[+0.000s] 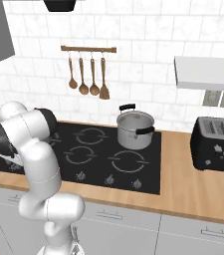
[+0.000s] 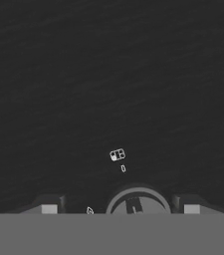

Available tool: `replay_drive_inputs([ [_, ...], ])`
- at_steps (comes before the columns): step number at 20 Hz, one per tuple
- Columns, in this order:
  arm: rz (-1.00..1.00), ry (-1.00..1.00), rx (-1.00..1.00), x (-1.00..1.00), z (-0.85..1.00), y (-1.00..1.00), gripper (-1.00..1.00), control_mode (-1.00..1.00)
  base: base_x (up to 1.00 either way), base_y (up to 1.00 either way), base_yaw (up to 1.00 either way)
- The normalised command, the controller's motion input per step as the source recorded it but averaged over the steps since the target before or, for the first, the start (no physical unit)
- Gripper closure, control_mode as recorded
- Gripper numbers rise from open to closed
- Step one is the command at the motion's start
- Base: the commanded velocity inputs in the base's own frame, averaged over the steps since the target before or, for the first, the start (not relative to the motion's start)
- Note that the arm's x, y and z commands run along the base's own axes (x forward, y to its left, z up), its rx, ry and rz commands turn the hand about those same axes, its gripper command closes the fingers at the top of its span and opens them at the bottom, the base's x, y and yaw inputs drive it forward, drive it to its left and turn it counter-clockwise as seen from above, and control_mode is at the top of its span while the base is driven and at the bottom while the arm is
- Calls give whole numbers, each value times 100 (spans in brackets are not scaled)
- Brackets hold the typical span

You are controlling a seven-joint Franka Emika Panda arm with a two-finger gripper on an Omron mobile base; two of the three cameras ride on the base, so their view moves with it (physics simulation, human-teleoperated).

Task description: Pick the kettle from the counter and place it on a stove burner. Then turn the burner on.

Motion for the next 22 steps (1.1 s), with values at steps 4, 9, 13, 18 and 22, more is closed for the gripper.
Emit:
replay_drive_inputs([
  [4, 0, 0, 0, -17, -32, -7, 100, -100, 0, 0, 0],
  [9, 0, 0, 0, 0, -3, 0, 100, -100, 0, 0, 0],
  [13, -1, 0, 0, -8, 0, 0, 100, -100, 0, 0, 0],
  [18, -1, 0, 0, -18, 0, -2, 100, -100, 0, 0, 0],
  [22, 0, 0, 0, -39, -6, 0, 100, -100, 0, 0, 0],
])
